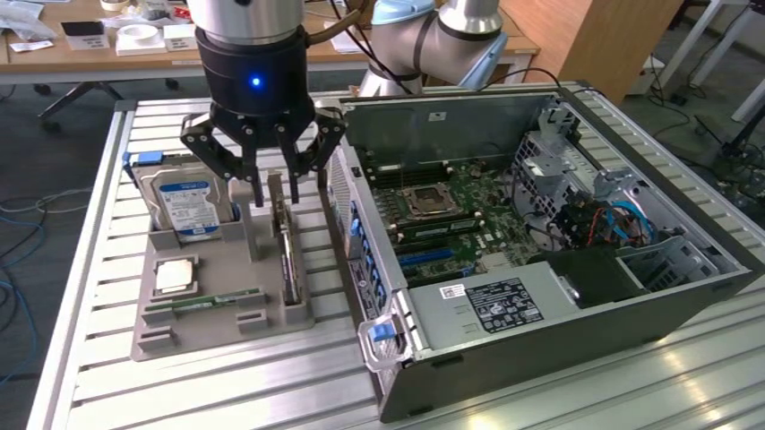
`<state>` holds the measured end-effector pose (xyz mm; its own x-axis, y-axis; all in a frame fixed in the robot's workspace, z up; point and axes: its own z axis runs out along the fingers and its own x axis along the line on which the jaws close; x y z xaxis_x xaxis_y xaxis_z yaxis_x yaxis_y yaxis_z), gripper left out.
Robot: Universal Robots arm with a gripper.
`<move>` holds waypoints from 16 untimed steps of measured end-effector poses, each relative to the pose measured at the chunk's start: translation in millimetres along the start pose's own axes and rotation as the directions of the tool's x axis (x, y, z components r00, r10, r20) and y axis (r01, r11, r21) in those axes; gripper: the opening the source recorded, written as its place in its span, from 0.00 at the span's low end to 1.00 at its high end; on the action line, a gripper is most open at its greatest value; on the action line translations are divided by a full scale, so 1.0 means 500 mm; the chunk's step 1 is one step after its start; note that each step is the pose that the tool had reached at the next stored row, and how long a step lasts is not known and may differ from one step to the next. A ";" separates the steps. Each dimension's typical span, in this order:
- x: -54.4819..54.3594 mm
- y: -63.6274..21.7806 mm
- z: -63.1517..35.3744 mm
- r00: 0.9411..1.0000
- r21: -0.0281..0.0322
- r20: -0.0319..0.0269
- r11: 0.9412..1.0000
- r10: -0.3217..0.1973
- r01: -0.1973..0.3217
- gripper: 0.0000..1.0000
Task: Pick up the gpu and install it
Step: 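Pick up the gpu and move the gpu toward the slot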
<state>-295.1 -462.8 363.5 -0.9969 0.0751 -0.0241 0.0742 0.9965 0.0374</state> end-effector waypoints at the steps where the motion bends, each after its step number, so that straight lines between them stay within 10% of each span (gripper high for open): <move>1: 0.000 0.000 0.001 1.000 0.000 0.000 1.000 0.000 0.000 0.42; 16: 0.001 -0.001 0.036 1.000 0.000 0.000 1.000 0.000 0.000 0.42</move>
<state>-295.1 -462.8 345.6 -0.9969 0.0751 -0.0239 0.0742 0.9965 0.0373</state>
